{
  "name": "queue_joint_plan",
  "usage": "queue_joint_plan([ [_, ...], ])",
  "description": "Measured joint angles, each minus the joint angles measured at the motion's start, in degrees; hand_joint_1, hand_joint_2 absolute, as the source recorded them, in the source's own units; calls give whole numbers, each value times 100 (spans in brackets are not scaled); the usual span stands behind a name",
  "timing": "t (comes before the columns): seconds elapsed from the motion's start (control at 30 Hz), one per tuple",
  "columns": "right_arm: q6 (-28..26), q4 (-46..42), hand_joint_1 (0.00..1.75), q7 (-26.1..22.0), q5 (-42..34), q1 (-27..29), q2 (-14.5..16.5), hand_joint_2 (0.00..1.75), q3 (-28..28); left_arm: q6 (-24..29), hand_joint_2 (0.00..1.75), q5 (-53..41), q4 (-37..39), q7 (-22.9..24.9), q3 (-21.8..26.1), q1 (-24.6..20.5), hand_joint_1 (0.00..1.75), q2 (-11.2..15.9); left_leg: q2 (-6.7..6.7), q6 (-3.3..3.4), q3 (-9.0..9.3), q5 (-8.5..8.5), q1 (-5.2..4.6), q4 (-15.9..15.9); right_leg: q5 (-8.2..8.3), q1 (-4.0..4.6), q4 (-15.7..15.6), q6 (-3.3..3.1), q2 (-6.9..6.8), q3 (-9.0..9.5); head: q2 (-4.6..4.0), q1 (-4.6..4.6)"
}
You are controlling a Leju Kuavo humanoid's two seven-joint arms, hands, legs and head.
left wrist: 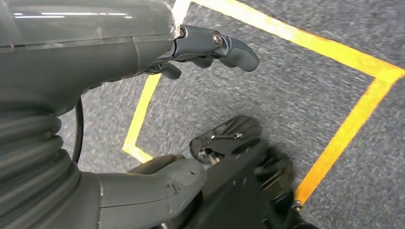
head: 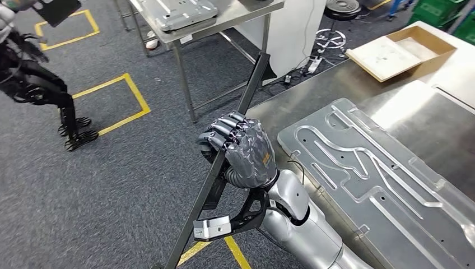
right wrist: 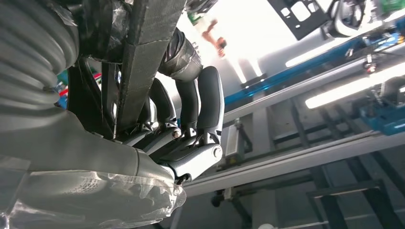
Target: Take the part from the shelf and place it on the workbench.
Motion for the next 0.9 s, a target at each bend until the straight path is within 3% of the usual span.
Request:
queue_joint_plan([
  [0.07, -2, 19, 175, 0, -10, 0, 0, 175, -1, -18, 175, -18, 0, 1, 0, 0, 0, -17, -109, 39, 89, 18, -7, -220, 37, -16, 3, 74, 121, -53, 0, 1],
  [0.17, -5, 38, 175, 0, -24, 11, -4, 175, -7, -43, 175, -51, 0, 2, -2, -9, 0, -49, 27, 111, 103, 65, 7, -287, 87, -16, -29, 174, 255, -100, 0, -1],
  [0.27, -5, 39, 175, 0, -26, 14, -6, 175, -9, -45, 175, -55, 0, 2, -3, -10, 0, -67, 71, 145, 111, 91, 35, -321, 77, -4, -23, 191, 227, -107, 0, -2],
  [0.33, -10, 42, 175, 0, -37, 12, -9, 175, -17, -48, 175, -61, -1, 2, -4, -22, 0, -74, 173, 190, 114, 109, 28, -343, -142, -1, 302, 213, -92, -246, 0, 8],
  [0.4, -15, 50, 175, -1, -59, 32, -21, 175, -32, -55, 175, -66, -1, 10, -3, -24, 0, -71, 402, 233, 108, 115, 9, -351, -533, -14, 1139, 261, -448, -627, 0, 18],
  [0.43, -16, 54, 175, -1, -68, 49, -27, 175, -39, -60, 175, -67, -1, 16, -3, -21, 0, -70, 516, 236, 103, 109, 4, -345, -610, -30, 1403, 277, -514, -737, 0, 16],
  [0.47, -16, 57, 175, -4, -73, 62, -33, 175, -46, -66, 175, -66, -1, 20, -3, -21, 0, -68, 616, 230, 101, 99, 3, -335, -532, -40, 1359, 281, -551, -692, 0, 16],
  [0.53, -17, 56, 175, -15, -74, 61, -36, 175, -57, -78, 175, -63, -1, 21, -4, -32, 0, -70, 745, 198, 111, 70, -4, -312, -214, -27, 607, 249, -738, -265, 0, 16],
  [0.6, -19, 54, 175, -34, -77, 57, -34, 175, -63, -84, 175, -62, -1, 21, -4, -36, 0, -74, 844, 141, 121, 32, -34, -281, -78, 22, 76, 184, -912, 14, 0, 14],
  [0.63, -21, 53, 175, -42, -80, 60, -34, 175, -68, -86, 175, -62, -2, 21, -4, -36, 0, -75, 894, 113, 128, 18, -53, -276, -86, 44, 2, 158, -933, 39, 0, 13],
  [0.7, -23, 52, 175, -52, -88, 73, -35, 175, -81, -92, 175, -64, -2, 21, -5, -40, 0, -80, 968, 52, 151, -7, -60, -276, -63, 37, -12, 104, -800, 25, 0, 14],
  [0.73, -25, 51, 175, -54, -90, 76, -36, 175, -89, -96, 175, -65, -1, 20, -5, -42, 0, -82, 897, 18, 148, -55, -52, -240, -48, 19, -28, 73, -739, 27, 0, 14],
  [0.8, -27, 49, 175, -55, -91, 74, -36, 175, -96, -98, 175, -66, -1, 19, -7, -31, 0, -86, 604, -34, 15, -315, -21, 112, -18, -21, -58, 10, -625, 33, 0, 12],
  [0.83, -27, 49, 175, -56, -91, 75, -36, 175, -96, -99, 175, -66, 0, 19, -7, -15, 0, -87, 459, -46, -125, -507, -12, 449, -12, -23, -59, -5, -563, 29, 0, 12],
  [0.9, -26, 52, 175, -58, -91, 90, -36, 175, -96, -101, 175, -67, 0, 21, -7, 25, 0, -90, 367, -63, -452, -799, -8, 1162, -8, -17, -52, -19, -419, 19, 0, 12],
])
